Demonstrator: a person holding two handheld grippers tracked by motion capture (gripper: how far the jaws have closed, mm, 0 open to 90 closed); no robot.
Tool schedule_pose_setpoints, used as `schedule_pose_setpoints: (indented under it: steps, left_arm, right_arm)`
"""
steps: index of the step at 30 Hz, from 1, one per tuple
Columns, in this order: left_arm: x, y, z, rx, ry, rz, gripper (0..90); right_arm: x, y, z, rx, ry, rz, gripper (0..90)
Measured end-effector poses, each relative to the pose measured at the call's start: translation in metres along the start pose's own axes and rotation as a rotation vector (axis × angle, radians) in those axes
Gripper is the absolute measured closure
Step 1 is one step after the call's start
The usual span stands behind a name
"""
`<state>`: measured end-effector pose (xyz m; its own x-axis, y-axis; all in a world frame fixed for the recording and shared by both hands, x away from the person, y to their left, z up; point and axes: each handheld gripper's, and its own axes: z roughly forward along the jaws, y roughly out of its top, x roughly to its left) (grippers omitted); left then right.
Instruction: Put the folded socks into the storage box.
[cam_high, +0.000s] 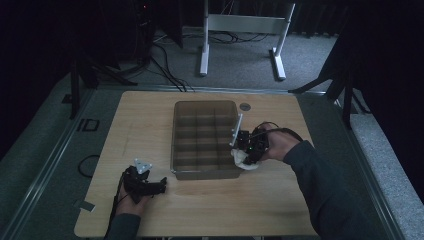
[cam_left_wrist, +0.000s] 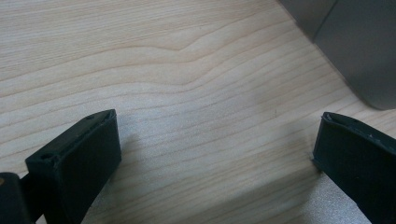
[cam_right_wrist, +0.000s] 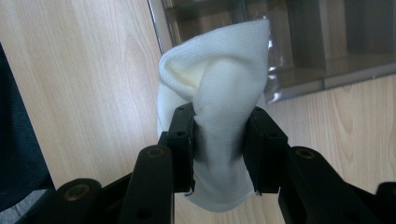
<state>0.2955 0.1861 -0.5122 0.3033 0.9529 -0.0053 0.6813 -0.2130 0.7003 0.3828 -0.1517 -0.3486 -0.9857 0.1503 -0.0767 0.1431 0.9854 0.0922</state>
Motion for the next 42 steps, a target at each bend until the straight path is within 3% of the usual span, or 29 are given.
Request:
schedule_pose_setpoints:
  steps: [23, 34, 42]
  left_arm:
    - [0.0, 0.0, 0.0, 0.0, 0.0, 0.0, 1.0]
    - [0.0, 0.0, 0.0, 0.0, 0.0, 0.0, 1.0]
    - [0.0, 0.0, 0.0, 0.0, 0.0, 0.0, 1.0]
  right_arm:
    - [-0.001, 0.031, 0.005, 0.028, 0.003, -0.053, 66.0]
    - [-0.002, 0.039, 0.015, 0.061, 0.005, -0.089, 66.0]
    - [-0.005, 0.042, 0.021, 0.075, 0.002, -0.085, 66.0]
